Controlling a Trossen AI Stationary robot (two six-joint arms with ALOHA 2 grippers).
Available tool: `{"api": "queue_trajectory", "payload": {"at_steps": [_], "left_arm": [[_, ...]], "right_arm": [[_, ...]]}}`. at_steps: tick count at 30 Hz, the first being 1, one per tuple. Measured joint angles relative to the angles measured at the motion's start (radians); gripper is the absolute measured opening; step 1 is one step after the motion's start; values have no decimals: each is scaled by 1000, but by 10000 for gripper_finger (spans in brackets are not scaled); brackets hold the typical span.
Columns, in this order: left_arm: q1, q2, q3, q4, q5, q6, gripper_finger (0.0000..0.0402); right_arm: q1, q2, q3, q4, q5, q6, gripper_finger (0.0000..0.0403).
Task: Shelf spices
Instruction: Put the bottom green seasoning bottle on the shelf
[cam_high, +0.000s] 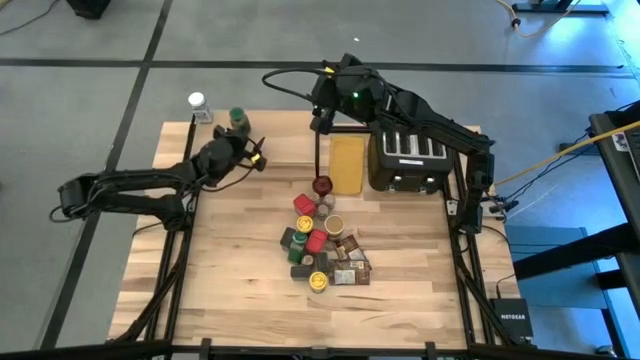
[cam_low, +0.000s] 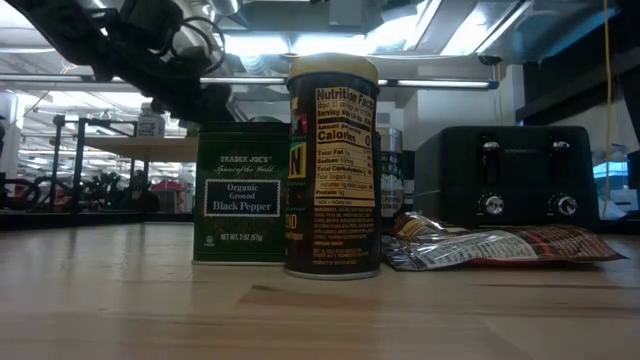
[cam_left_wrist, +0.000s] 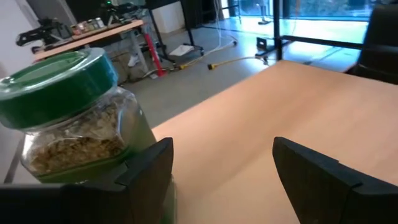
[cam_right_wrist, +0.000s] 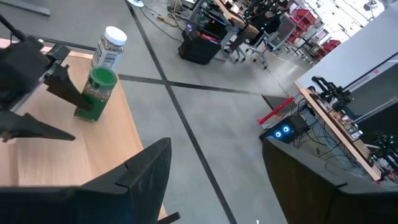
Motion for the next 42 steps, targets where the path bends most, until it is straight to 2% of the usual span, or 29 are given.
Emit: {"api": "queue_trajectory", "payload": {"at_steps": [13, 17, 19, 28, 34, 38, 42], "left_arm": [[99, 15, 0, 23, 4, -53, 269], [99, 15, 0, 43, 149, -63, 269], [96, 15, 0, 78, 187, -67, 269], [99, 15, 0, 249, 185, -51, 269], [77, 10, 1, 249, 184, 3, 269], [65, -27, 57, 167, 132, 41, 269], [64, -52, 206, -96, 126, 78, 269]], "right_arm": [[0, 0, 0, -1, 0, 1, 259], [0, 1, 0, -1, 0, 1, 259], [0, 1, 0, 0, 0, 1, 259], [0, 1, 0, 10, -1, 1, 259], [0, 1, 0, 23, -2, 1, 259], [0, 1, 0, 23, -2, 1, 259], [0, 1, 0, 22, -2, 1, 259]]}}
